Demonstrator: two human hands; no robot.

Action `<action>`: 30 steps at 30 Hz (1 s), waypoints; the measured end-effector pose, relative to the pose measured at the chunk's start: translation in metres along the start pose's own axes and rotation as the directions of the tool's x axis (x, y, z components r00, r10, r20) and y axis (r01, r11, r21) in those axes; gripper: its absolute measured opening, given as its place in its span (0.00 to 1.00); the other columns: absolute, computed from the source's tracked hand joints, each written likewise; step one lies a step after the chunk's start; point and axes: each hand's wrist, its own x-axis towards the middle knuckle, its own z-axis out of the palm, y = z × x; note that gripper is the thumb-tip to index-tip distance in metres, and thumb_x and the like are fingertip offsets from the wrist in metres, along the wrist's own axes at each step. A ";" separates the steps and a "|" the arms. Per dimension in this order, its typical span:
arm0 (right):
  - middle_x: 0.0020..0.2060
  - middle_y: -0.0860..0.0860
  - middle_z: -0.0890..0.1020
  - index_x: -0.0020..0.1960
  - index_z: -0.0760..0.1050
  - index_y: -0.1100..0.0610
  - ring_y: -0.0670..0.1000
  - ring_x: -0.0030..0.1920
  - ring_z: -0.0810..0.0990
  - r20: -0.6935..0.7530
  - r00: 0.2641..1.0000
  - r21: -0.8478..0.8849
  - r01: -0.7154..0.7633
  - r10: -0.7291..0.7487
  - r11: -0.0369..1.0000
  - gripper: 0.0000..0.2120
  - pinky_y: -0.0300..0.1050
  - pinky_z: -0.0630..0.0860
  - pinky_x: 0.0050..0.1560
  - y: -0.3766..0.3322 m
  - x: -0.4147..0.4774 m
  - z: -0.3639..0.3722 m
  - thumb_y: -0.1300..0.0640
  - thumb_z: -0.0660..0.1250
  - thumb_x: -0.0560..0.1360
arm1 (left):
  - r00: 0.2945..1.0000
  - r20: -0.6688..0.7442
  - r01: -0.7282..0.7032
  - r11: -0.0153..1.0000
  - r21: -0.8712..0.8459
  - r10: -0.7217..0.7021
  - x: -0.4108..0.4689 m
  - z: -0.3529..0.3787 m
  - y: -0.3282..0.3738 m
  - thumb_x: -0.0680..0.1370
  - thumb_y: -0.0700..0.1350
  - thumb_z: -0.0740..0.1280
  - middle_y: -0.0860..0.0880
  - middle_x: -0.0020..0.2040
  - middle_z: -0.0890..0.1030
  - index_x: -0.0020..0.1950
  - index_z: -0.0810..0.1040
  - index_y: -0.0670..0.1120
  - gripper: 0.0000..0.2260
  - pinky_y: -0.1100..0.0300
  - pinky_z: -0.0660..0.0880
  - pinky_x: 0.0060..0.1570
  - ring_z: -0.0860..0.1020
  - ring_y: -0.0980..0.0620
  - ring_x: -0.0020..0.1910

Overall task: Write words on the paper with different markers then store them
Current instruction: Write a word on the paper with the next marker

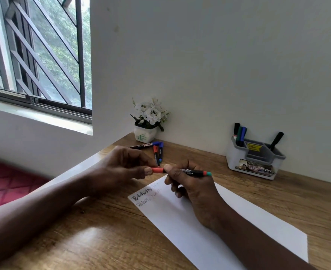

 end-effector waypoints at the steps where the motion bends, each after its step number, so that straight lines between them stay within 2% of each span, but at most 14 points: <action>1: 0.36 0.55 0.85 0.44 0.81 0.61 0.49 0.33 0.78 0.001 1.000 -0.005 0.007 -0.007 1.000 0.08 0.42 0.72 0.32 0.000 0.000 0.001 0.56 0.74 0.75 | 1.000 -0.003 0.015 0.999 -0.029 -0.015 0.000 -0.001 -0.001 0.75 0.40 0.74 0.46 0.44 0.85 0.53 0.86 0.43 0.08 0.59 0.77 0.44 0.79 0.52 0.43; 4: 0.36 0.55 0.86 0.43 0.82 0.62 0.49 0.32 0.78 -0.018 1.000 -0.021 0.016 -0.016 1.000 0.09 0.42 0.72 0.31 -0.002 -0.001 0.004 0.56 0.75 0.74 | 0.999 0.001 0.049 0.994 -0.094 -0.049 -0.001 -0.004 -0.002 0.74 0.38 0.74 0.42 0.44 0.84 0.53 0.86 0.40 0.09 0.58 0.78 0.44 0.79 0.48 0.42; 7: 0.38 0.56 0.87 0.48 0.82 0.67 0.50 0.34 0.79 -0.017 1.000 -0.042 0.009 -0.010 0.999 0.14 0.43 0.74 0.34 -0.006 -0.002 0.006 0.56 0.76 0.74 | 0.997 0.010 0.083 0.987 -0.135 -0.082 -0.001 -0.009 -0.003 0.73 0.36 0.75 0.40 0.43 0.83 0.52 0.85 0.37 0.09 0.59 0.80 0.44 0.79 0.47 0.41; 12: 0.37 0.55 0.87 0.49 0.82 0.66 0.49 0.34 0.80 -0.016 1.000 -0.061 0.021 -0.022 0.998 0.13 0.44 0.77 0.37 -0.017 -0.001 0.007 0.55 0.75 0.74 | 0.999 0.013 0.052 0.970 -0.238 -0.050 0.003 -0.007 -0.003 0.66 0.49 0.83 0.37 0.44 0.82 0.52 0.86 0.39 0.20 0.59 0.80 0.43 0.79 0.45 0.41; 14: 0.38 0.55 0.87 0.52 0.81 0.66 0.49 0.34 0.81 0.008 1.000 -0.072 0.010 -0.009 0.997 0.14 0.44 0.77 0.37 -0.021 -0.001 0.007 0.55 0.74 0.75 | 1.000 -0.007 0.026 0.974 -0.226 -0.028 0.004 -0.004 -0.001 0.68 0.51 0.82 0.34 0.47 0.82 0.52 0.86 0.40 0.19 0.57 0.79 0.44 0.78 0.43 0.44; 16: 0.39 0.55 0.87 0.53 0.80 0.63 0.51 0.35 0.81 0.041 0.999 -0.096 0.026 -0.022 0.995 0.12 0.43 0.76 0.36 -0.024 -0.003 0.008 0.54 0.71 0.78 | 1.000 -0.009 -0.015 0.991 -0.135 0.014 0.005 -0.001 0.002 0.73 0.48 0.78 0.36 0.50 0.84 0.53 0.85 0.41 0.14 0.52 0.78 0.47 0.80 0.41 0.47; 18: 0.39 0.55 0.87 0.53 0.80 0.59 0.52 0.35 0.81 0.035 0.997 -0.101 0.075 -0.072 0.992 0.08 0.42 0.76 0.34 -0.024 -0.005 0.008 0.54 0.68 0.80 | 0.996 -0.032 -0.081 0.990 0.113 0.085 0.007 0.000 0.003 0.76 0.52 0.75 0.45 0.52 0.86 0.57 0.84 0.46 0.13 0.48 0.78 0.51 0.83 0.45 0.52; 20: 0.39 0.55 0.87 0.52 0.81 0.56 0.49 0.35 0.82 -0.028 0.988 -0.160 0.147 -0.153 0.976 0.06 0.39 0.76 0.34 -0.023 -0.005 0.008 0.55 0.67 0.80 | 0.988 -0.066 -0.098 0.893 0.439 0.141 0.006 -0.006 0.001 0.75 0.62 0.71 0.57 0.54 0.84 0.60 0.82 0.55 0.18 0.55 0.78 0.53 0.82 0.55 0.55; 22: 0.39 0.52 0.87 0.49 0.83 0.54 0.45 0.36 0.84 -0.097 0.968 -0.260 0.201 -0.233 0.945 0.05 0.33 0.76 0.34 -0.021 -0.004 0.003 0.55 0.68 0.80 | 0.983 -0.083 -0.066 0.746 0.662 0.161 0.003 -0.015 -0.002 0.72 0.69 0.68 0.67 0.58 0.79 0.63 0.80 0.59 0.24 0.60 0.75 0.57 0.78 0.63 0.59; 24: 0.42 0.50 0.87 0.50 0.84 0.51 0.45 0.41 0.84 -0.148 0.959 -0.309 0.188 -0.243 0.932 0.06 0.31 0.76 0.37 -0.020 -0.002 -0.006 0.50 0.69 0.79 | 0.992 -0.061 -0.032 0.676 0.736 0.114 0.000 -0.021 -0.005 0.71 0.73 0.65 0.68 0.63 0.74 0.67 0.77 0.62 0.29 0.59 0.72 0.62 0.74 0.65 0.63; 27: 0.51 0.46 0.87 0.59 0.83 0.47 0.43 0.51 0.83 -0.171 0.962 -0.313 0.152 -0.213 0.937 0.19 0.34 0.75 0.47 -0.022 -0.001 -0.021 0.40 0.66 0.74 | 0.996 -0.072 0.091 0.650 0.755 -0.057 0.000 -0.026 -0.006 0.69 0.78 0.60 0.61 0.72 0.73 0.73 0.72 0.62 0.37 0.55 0.70 0.69 0.71 0.58 0.70; 29: 0.59 0.42 0.84 0.66 0.79 0.48 0.39 0.58 0.81 -0.173 0.963 -0.309 0.145 -0.205 0.940 0.24 0.36 0.75 0.56 -0.022 0.000 -0.032 0.40 0.67 0.74 | 0.987 -0.052 0.136 0.630 0.765 -0.151 0.002 -0.022 -0.004 0.66 0.82 0.55 0.57 0.76 0.70 0.76 0.68 0.60 0.44 0.54 0.67 0.71 0.69 0.55 0.73; 30: 0.60 0.43 0.83 0.68 0.79 0.49 0.39 0.57 0.81 -0.191 0.960 -0.323 0.137 -0.206 0.936 0.23 0.36 0.76 0.56 -0.021 0.000 -0.037 0.42 0.68 0.76 | 0.982 -0.041 0.149 0.634 0.758 -0.182 0.004 -0.019 -0.001 0.64 0.83 0.52 0.56 0.78 0.68 0.78 0.65 0.59 0.47 0.55 0.66 0.72 0.68 0.54 0.75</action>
